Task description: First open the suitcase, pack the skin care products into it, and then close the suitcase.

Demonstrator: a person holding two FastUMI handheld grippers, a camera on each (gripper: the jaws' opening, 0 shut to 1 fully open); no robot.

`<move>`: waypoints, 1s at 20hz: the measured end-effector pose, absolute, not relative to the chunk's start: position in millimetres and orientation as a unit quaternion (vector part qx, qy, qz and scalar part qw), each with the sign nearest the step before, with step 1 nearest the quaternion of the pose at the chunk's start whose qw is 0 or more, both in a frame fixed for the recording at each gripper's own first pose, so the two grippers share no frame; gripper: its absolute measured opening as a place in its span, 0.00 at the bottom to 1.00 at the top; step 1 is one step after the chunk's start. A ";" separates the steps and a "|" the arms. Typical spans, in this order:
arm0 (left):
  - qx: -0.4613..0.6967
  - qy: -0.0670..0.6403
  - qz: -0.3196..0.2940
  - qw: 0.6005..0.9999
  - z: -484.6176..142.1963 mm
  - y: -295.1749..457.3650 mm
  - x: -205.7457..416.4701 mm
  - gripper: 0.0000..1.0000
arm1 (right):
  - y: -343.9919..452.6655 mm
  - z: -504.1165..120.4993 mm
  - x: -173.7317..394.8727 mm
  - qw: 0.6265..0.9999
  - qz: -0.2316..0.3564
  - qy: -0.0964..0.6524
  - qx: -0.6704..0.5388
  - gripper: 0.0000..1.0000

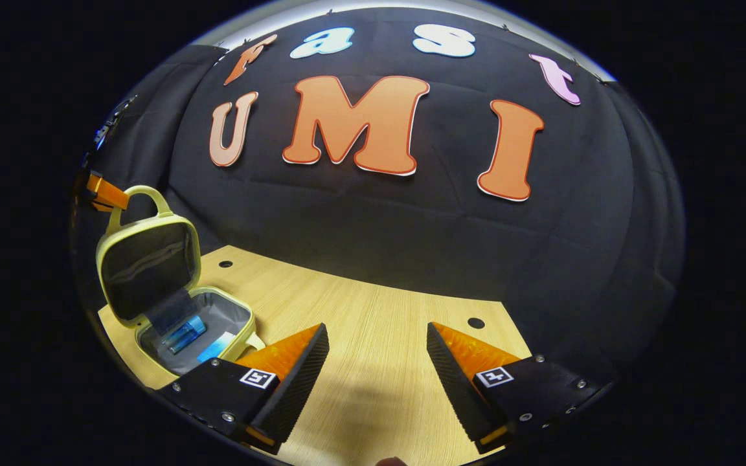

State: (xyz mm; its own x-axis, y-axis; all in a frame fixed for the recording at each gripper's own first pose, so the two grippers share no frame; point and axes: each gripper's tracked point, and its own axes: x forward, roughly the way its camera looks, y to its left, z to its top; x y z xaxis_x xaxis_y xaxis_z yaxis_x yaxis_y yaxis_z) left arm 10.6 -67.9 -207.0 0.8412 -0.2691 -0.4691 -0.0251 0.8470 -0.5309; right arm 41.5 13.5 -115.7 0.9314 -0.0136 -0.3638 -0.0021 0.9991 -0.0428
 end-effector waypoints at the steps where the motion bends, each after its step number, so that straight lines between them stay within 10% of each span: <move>1: -0.273 0.275 -0.073 0.919 -208.3 -79.8 7.4 0.07 | 10.7 -117.9 40.1 0.982 -0.004 0.187 -0.020 0.96; 20: -0.268 0.387 -0.131 0.873 -301.0 -263.3 -13.1 0.07 | -39.4 -151.7 16.7 0.977 0.015 0.214 0.003 0.96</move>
State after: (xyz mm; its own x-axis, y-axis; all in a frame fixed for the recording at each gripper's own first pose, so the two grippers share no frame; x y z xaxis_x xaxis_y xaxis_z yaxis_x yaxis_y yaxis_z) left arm -13.1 -263.3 -301.0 0.6665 -0.4358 -0.6048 0.0207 0.8218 -0.5694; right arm 16.7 -39.4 -151.7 0.9082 0.0306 -0.4175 -0.0280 0.9995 0.0123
